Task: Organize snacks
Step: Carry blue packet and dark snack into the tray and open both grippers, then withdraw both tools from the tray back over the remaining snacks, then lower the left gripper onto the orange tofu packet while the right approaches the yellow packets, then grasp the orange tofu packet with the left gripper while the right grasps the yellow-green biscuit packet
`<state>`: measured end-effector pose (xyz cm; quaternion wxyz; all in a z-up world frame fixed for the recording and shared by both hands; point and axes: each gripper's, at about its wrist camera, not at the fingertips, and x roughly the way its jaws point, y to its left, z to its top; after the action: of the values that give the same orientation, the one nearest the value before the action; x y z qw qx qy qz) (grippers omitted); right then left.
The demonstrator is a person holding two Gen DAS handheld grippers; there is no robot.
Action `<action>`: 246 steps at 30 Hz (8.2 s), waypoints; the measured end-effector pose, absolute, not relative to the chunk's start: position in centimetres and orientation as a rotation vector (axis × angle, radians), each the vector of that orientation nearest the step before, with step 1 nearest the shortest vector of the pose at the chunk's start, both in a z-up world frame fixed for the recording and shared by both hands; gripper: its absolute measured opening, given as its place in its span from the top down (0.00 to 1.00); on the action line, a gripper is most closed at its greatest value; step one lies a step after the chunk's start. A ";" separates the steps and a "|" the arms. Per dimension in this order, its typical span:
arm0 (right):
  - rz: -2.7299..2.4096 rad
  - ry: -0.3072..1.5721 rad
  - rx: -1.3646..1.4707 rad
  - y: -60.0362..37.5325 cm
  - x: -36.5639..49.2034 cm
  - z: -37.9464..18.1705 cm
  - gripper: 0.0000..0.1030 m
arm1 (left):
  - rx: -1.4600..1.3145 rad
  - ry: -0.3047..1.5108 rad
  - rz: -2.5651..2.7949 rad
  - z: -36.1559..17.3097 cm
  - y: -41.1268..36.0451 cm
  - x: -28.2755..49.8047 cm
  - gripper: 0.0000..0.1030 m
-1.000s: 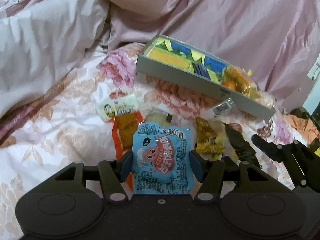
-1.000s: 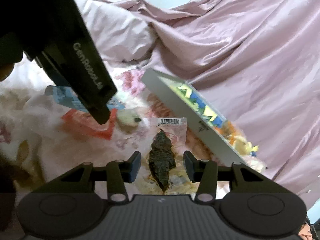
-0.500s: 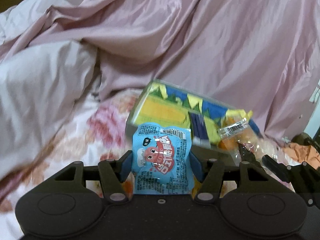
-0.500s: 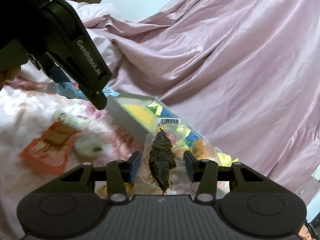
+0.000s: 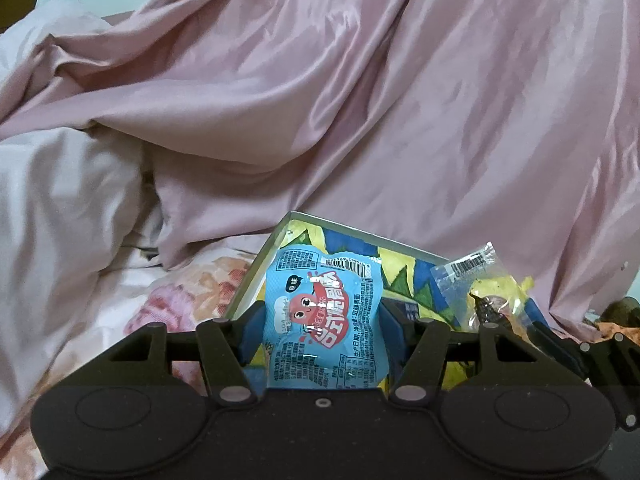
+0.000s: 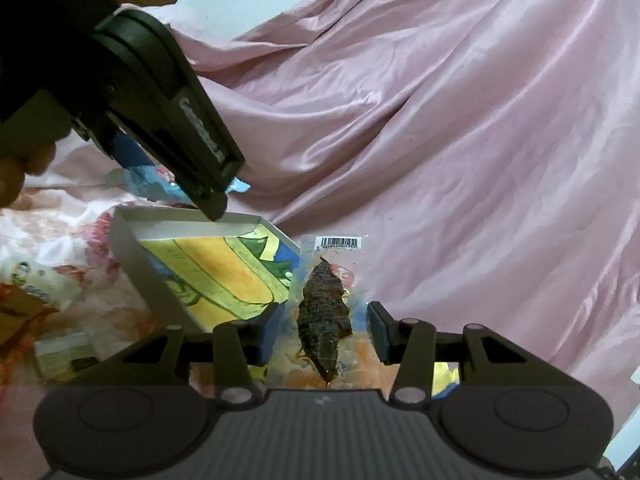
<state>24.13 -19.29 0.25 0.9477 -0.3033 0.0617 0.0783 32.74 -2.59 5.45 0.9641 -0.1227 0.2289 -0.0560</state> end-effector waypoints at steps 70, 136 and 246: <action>0.143 0.056 -0.264 -23.7 12.6 7.4 0.00 | -0.168 0.369 -0.064 9.9 -1.2 17.4 0.01; 0.163 0.606 -0.084 -25.0 8.8 -3.4 0.00 | -0.143 0.719 -0.033 -2.1 0.1 10.2 0.01; 0.280 0.669 -0.040 -22.2 12.4 -6.8 0.47 | 0.028 0.802 -0.065 -5.6 -0.5 15.8 0.38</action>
<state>12.40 -22.20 -6.80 0.9348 -0.0197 0.3271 0.1369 15.84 -0.49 -5.56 0.9200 0.0137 0.3903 -0.0314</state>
